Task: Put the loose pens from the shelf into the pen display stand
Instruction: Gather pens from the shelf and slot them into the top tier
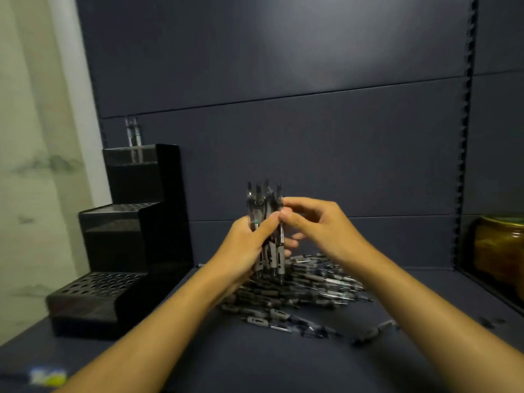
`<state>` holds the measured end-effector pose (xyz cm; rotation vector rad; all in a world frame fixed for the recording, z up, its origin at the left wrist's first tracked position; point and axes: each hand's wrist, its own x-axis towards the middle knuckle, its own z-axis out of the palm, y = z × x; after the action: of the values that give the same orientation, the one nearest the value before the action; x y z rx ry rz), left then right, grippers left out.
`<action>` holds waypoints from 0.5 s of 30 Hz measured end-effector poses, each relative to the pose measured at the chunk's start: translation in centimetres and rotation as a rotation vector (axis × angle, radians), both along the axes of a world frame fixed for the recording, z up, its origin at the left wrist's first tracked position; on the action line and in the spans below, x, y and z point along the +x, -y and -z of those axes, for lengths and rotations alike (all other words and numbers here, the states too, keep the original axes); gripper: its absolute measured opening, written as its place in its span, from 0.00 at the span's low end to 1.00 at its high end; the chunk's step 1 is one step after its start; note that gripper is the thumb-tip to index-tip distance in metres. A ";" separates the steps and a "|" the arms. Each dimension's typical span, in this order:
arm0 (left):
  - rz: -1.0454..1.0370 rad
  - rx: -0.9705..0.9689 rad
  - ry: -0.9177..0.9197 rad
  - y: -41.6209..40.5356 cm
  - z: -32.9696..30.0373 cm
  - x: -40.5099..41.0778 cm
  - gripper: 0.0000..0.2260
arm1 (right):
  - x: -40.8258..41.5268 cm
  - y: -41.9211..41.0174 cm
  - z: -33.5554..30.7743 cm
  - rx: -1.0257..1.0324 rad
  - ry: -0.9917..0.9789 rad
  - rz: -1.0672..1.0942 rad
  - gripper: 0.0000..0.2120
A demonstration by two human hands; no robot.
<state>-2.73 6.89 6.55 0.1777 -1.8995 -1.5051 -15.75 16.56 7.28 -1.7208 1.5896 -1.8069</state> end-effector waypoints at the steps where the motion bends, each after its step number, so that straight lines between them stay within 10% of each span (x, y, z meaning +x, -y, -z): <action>1: -0.005 -0.017 0.009 0.5 -0.5 0.8 0.15 | 0.7 0.4 -0.7 -0.006 -0.014 -0.019 0.07; 15: -0.202 -0.164 -0.112 9.6 -6.9 10.6 0.13 | 10.0 9.9 -7.0 -0.144 -0.202 0.063 0.04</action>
<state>7.91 -2.72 13.47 0.1999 -1.8462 -1.1962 -5.75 6.61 14.33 -1.9950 1.6409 -1.8701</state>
